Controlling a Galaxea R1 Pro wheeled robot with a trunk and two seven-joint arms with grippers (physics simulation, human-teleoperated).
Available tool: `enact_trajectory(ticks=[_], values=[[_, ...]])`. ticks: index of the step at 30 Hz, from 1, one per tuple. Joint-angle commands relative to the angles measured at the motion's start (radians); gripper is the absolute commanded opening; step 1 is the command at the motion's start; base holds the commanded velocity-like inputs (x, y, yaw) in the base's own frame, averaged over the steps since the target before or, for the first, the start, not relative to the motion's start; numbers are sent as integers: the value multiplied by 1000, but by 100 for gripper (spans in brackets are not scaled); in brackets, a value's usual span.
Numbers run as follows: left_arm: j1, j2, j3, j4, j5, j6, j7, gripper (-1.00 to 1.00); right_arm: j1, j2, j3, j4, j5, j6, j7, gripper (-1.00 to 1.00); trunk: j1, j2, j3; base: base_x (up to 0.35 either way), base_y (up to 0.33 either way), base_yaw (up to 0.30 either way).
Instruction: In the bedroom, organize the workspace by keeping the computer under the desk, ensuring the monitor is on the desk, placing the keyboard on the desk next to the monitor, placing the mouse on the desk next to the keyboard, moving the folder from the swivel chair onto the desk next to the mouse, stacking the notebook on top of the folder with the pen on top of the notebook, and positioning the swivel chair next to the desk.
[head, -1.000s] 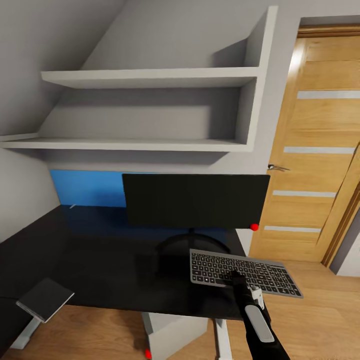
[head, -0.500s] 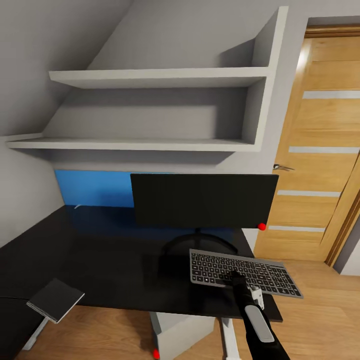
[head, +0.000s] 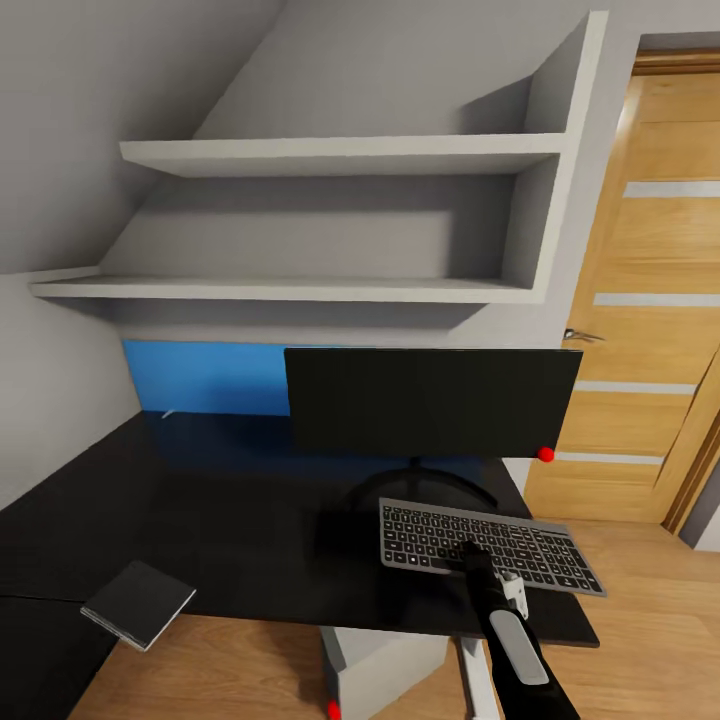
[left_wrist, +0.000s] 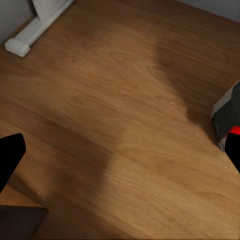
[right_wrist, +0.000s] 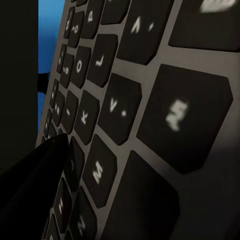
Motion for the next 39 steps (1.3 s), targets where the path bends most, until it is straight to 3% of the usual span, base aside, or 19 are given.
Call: enact_trajectory(ticks=[1,33,39], values=[[-1,0,-8,1,11,-2,-6,100,-1,1,-2,0,-10,-2,3,-100,0,-1,-1,3,112,0],[-1,-1,-8,0,11,-1,-6,100,-1,1,1,2,-2,-5,4,-100,0,-1,-1,0,42,0],[-1,-1,-9,0,9,-2,-6,100,-1,1,20,2,11,-46,1,-100,0,-1,-1,0,0,0]])
